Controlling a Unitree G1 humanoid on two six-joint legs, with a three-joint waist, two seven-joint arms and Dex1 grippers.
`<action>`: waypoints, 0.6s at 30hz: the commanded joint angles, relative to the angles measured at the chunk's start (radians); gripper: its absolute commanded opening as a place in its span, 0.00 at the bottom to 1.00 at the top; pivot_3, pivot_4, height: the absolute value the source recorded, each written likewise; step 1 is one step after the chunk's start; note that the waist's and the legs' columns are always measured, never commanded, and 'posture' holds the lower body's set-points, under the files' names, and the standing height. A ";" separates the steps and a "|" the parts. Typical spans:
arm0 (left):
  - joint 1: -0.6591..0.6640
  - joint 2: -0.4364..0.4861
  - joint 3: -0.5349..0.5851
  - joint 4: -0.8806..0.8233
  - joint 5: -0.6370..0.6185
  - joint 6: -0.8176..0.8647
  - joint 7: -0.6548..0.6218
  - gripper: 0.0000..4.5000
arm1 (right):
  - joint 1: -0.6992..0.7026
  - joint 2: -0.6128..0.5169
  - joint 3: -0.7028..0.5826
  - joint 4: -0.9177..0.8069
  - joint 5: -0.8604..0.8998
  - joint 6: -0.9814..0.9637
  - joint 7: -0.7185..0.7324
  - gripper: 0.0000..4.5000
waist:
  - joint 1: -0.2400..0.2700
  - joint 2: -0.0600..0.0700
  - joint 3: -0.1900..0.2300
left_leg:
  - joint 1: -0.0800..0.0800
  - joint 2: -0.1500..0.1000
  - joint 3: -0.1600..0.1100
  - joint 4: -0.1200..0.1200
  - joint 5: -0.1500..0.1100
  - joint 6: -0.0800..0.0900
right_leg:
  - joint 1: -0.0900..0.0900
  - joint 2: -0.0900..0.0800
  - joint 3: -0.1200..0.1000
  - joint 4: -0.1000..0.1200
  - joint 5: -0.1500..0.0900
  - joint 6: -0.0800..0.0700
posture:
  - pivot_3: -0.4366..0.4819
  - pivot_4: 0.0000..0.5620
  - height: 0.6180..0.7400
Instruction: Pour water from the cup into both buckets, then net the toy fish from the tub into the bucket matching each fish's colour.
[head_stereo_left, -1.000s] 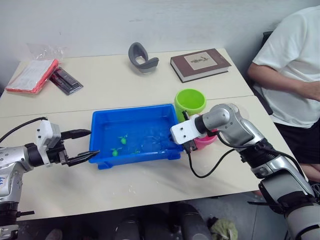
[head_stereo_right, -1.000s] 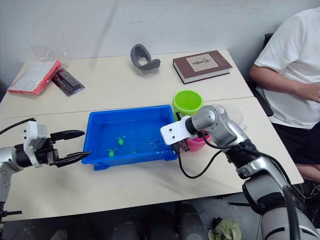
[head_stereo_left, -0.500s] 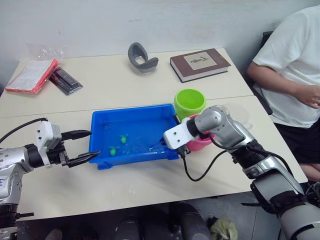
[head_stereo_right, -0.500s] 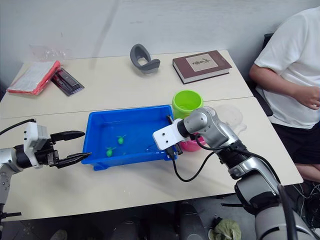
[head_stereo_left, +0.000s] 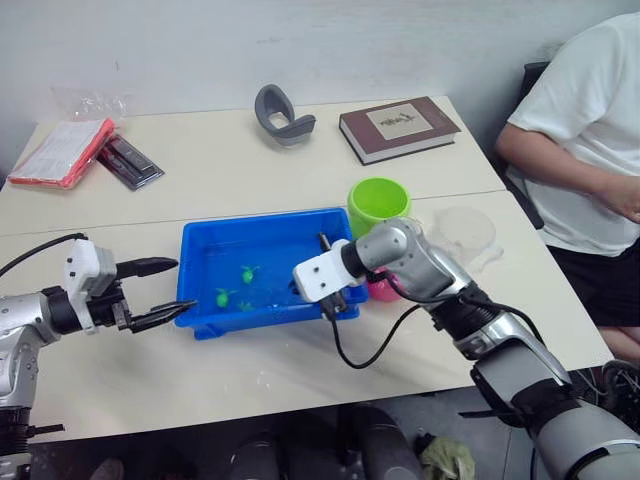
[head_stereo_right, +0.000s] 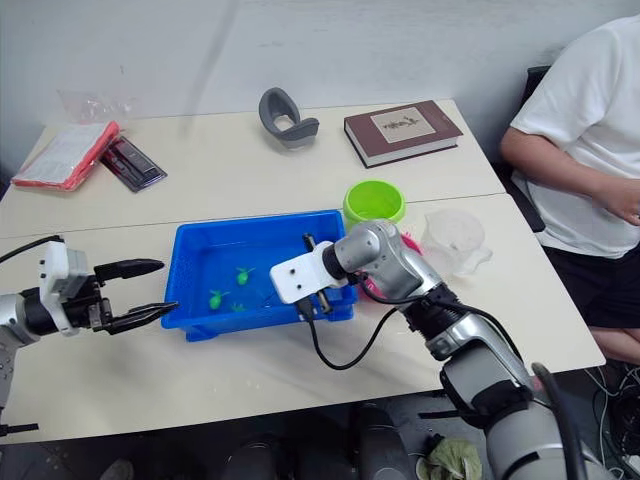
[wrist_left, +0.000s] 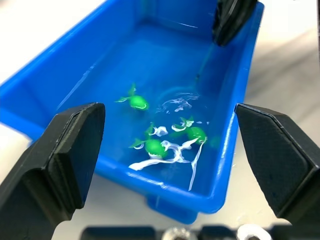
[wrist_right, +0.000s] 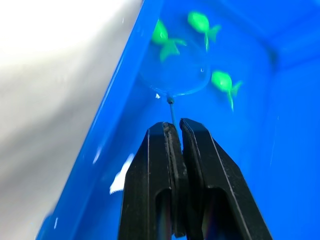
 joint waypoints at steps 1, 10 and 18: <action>0.024 0.032 0.058 0.034 -0.001 -0.028 -0.016 0.99 | -0.001 0.028 -0.001 -0.027 0.029 0.042 0.003 0.00 | -0.001 0.000 0.000 | 0.000 0.000 0.000 0.000 0.000 0.000 | 0.000 0.000 0.000 0.000 0.000 0.000 | 0.48 0.27 1.00; 0.065 0.064 0.099 0.115 0.011 -0.082 -0.040 0.99 | 0.014 0.070 -0.036 -0.020 0.092 0.166 -0.005 0.00 | -0.001 0.000 0.000 | 0.000 0.000 0.000 0.000 0.000 0.000 | 0.000 0.000 0.000 0.000 0.000 0.000 | 0.48 0.27 1.00; 0.065 0.058 0.093 0.109 0.011 -0.078 -0.036 0.99 | 0.004 0.015 -0.082 -0.038 0.172 0.263 0.046 0.00 | -0.001 0.000 0.000 | -0.001 0.000 0.000 -0.001 -0.001 0.000 | -0.001 0.000 0.000 -0.001 0.000 0.000 | 0.48 0.27 1.00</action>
